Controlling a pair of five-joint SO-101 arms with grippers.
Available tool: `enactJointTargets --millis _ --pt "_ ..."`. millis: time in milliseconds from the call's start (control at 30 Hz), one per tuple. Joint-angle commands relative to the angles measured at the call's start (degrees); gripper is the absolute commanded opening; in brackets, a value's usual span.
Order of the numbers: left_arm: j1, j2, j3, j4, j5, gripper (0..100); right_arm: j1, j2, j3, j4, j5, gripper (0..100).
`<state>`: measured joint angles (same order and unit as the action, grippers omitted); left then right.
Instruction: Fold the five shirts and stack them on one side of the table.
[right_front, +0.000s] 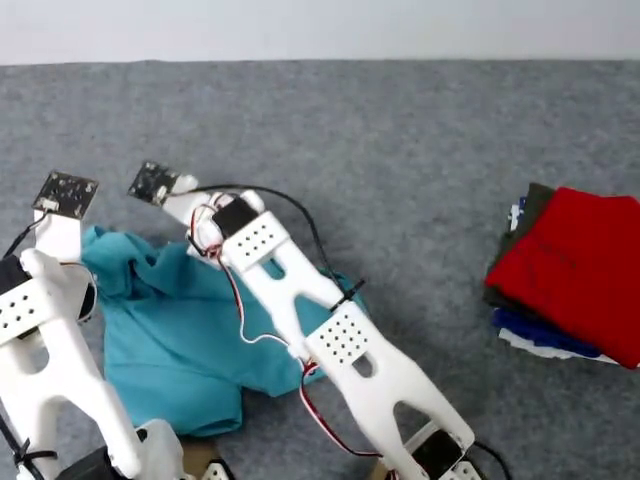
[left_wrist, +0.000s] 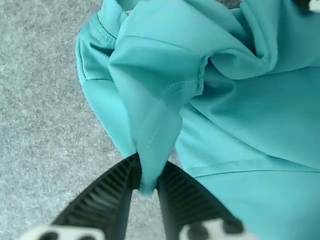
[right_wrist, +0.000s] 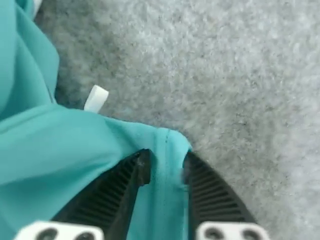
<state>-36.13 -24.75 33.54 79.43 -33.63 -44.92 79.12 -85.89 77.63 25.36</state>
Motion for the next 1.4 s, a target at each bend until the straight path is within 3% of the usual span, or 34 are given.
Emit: enactJointTargets --millis 0,400,600,800,933,1100,1367 --pt "-0.26 -0.62 -0.22 -1.41 -0.18 0 -0.31 -0.75 -2.64 -0.22 5.63 1.7" --pt "0.00 -0.70 -2.86 -1.23 0.44 0 4.62 -11.21 -6.59 4.97 5.89 1.0" --pt "0.79 -0.70 -14.55 -1.05 7.47 0 10.59 -21.05 -6.86 8.22 5.89 1.0" --pt "8.62 -0.18 -30.90 -1.58 13.36 0 18.24 -31.69 -6.86 8.57 5.89 1.0" --pt "13.89 -0.09 -38.55 -8.26 14.07 0 22.99 -38.29 -6.77 8.66 5.89 1.0" --pt "17.67 1.32 -39.08 -18.99 14.07 0 28.44 -42.77 -6.51 8.66 5.89 1.0" --pt "22.68 14.59 -46.73 -20.04 13.80 0 33.54 -41.89 -5.98 7.96 5.98 1.0"
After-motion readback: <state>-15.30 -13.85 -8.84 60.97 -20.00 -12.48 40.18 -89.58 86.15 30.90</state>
